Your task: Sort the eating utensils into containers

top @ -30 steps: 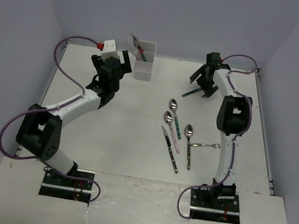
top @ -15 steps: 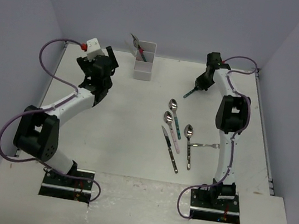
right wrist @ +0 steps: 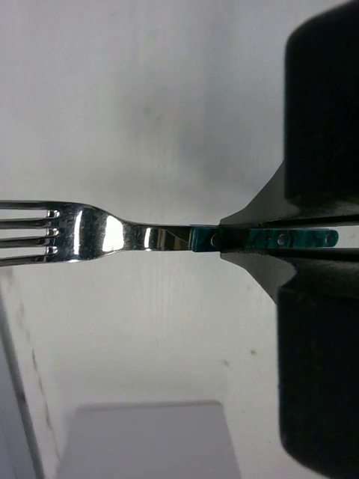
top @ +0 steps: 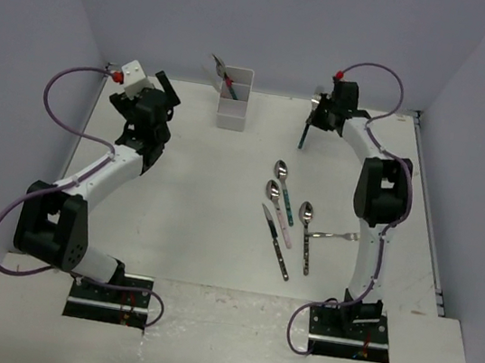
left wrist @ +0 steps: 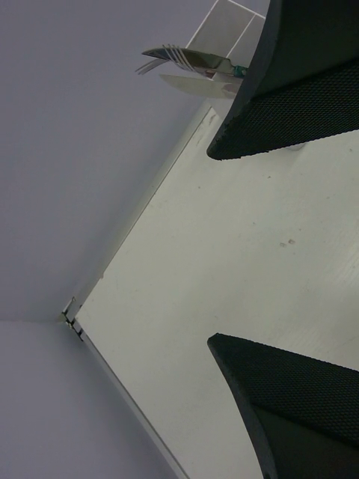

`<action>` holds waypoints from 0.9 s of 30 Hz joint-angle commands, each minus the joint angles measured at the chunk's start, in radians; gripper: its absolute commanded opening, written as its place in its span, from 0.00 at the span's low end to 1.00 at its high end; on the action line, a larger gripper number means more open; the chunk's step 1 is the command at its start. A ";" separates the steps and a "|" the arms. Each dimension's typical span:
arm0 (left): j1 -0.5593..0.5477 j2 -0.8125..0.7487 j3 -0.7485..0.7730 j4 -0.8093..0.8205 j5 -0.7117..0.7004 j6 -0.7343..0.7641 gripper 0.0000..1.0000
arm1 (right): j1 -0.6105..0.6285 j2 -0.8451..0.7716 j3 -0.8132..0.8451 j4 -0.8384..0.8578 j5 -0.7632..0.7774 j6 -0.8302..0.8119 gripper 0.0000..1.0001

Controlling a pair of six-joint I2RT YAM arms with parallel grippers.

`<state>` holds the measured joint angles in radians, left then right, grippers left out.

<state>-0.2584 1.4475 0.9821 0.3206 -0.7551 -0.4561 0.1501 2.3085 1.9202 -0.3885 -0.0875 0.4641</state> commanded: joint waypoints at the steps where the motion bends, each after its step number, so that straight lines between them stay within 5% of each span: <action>1: 0.004 -0.045 -0.022 0.054 0.011 0.025 1.00 | 0.127 -0.162 0.020 0.385 -0.222 -0.407 0.00; 3: 0.002 -0.053 -0.023 0.049 0.029 0.031 1.00 | 0.182 -0.143 0.086 0.416 -0.286 -0.564 0.00; 7: 0.004 -0.075 -0.045 0.038 0.027 0.031 1.00 | 0.229 -0.112 0.102 0.576 -0.668 -0.735 0.00; 13: 0.034 -0.136 -0.105 0.104 0.060 0.036 1.00 | 0.282 0.096 0.385 0.594 -0.785 -0.759 0.00; 27: 0.067 -0.112 -0.079 0.098 0.118 0.053 1.00 | 0.304 0.330 0.572 1.116 -0.223 -0.595 0.00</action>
<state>-0.2092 1.3167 0.8703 0.3805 -0.6594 -0.4259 0.4541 2.6255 2.4035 0.5316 -0.4767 -0.1841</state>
